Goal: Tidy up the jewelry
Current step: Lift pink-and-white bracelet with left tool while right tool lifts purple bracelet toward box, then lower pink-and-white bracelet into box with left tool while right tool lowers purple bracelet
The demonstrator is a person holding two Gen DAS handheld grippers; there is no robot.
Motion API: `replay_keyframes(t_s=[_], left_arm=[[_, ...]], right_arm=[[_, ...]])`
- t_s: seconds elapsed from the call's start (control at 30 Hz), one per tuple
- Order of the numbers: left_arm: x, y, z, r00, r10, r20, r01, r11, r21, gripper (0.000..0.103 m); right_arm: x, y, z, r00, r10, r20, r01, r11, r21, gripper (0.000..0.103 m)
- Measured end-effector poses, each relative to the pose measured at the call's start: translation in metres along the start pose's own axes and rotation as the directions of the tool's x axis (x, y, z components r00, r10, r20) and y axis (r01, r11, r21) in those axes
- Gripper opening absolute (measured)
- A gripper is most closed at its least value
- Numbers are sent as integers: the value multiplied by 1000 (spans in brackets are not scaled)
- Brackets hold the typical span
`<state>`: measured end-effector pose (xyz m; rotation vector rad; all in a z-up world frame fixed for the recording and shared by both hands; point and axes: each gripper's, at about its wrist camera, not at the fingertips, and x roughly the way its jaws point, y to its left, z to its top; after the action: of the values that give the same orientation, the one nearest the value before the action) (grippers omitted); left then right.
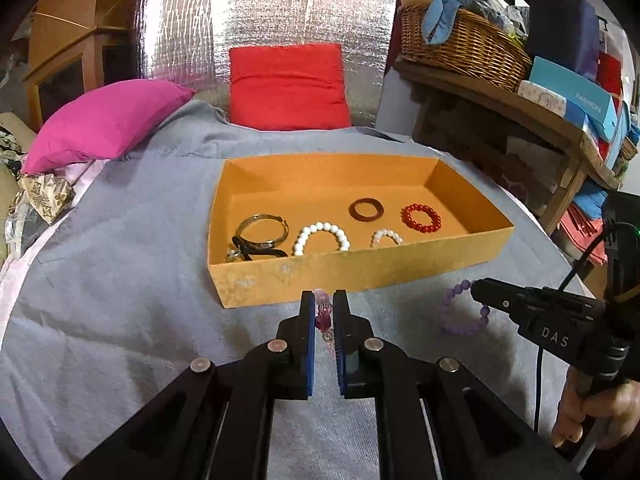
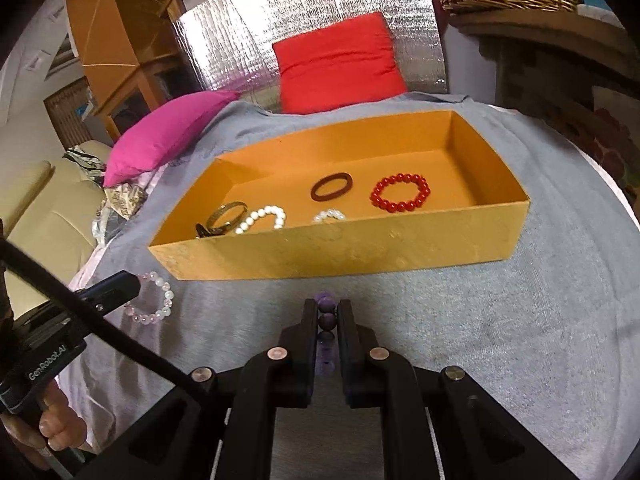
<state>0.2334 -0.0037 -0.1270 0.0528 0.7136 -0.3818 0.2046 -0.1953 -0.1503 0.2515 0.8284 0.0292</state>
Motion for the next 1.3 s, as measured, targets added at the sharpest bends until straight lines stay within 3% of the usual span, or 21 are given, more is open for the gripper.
replay_keyframes(t_s=[0.43, 0.87, 1.3], left_arm=[[-9, 3, 30, 998, 38, 52, -38, 999, -9, 9], [-19, -12, 88, 984, 69, 162, -78, 996, 45, 9], [20, 23, 103, 990, 28, 136, -24, 999, -28, 9]], right_arm=[[-25, -10, 23, 994, 18, 106, -22, 999, 34, 11], [-31, -17, 72, 978, 37, 204, -54, 995, 79, 11], [-7, -20, 105, 972, 52, 227, -72, 994, 83, 11]])
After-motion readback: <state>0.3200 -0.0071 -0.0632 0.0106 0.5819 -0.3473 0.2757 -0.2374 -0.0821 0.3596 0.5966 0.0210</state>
